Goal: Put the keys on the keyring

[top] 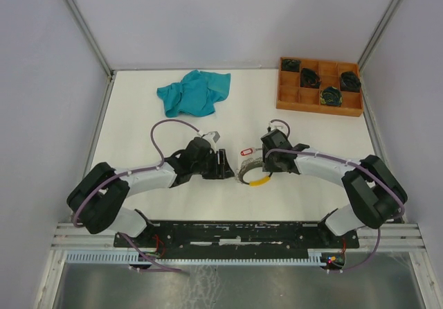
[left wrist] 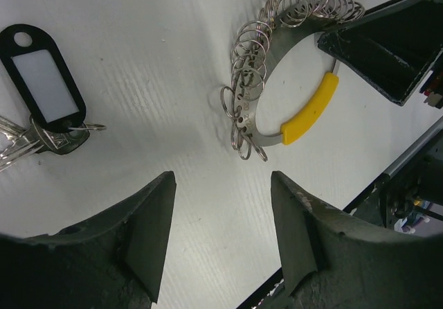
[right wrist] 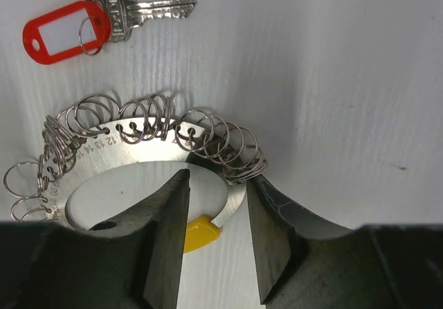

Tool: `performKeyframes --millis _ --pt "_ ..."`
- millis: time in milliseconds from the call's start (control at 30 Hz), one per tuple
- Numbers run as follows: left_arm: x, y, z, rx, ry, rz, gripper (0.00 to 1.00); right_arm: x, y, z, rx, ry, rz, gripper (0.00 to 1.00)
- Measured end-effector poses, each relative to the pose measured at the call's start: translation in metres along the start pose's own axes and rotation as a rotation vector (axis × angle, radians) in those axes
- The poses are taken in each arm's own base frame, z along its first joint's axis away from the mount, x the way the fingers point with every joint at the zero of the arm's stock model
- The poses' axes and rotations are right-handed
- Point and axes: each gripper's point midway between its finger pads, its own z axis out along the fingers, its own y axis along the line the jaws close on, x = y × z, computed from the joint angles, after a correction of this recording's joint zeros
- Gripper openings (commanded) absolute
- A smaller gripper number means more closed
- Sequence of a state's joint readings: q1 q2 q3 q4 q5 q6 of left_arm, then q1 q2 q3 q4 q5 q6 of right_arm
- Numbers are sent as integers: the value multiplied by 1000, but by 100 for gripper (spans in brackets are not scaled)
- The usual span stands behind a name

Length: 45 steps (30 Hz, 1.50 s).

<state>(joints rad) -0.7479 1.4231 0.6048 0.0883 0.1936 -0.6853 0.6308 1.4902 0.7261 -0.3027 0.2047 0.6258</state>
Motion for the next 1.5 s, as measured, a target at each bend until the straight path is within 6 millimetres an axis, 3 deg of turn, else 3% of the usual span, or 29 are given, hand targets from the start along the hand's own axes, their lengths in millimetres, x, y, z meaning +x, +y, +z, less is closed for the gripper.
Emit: performKeyframes --millis 200,600,800,967,1233,1500 --pt "3 2 7 -6 14 1 67 -13 9 9 -14 -5 -45 31" --pt "6 6 11 -15 23 -2 66 -22 28 15 -103 28 -232 24" --pt "4 8 12 -29 13 -2 59 -19 26 13 -110 42 -271 40" --pt "3 9 12 -35 7 -1 54 -12 27 -1 -110 60 -303 52" --pt "2 11 5 -33 -13 -6 53 18 89 -35 -263 31 -433 47" --pt "10 28 1 -50 -18 -59 53 39 132 -32 -332 48 -477 43"
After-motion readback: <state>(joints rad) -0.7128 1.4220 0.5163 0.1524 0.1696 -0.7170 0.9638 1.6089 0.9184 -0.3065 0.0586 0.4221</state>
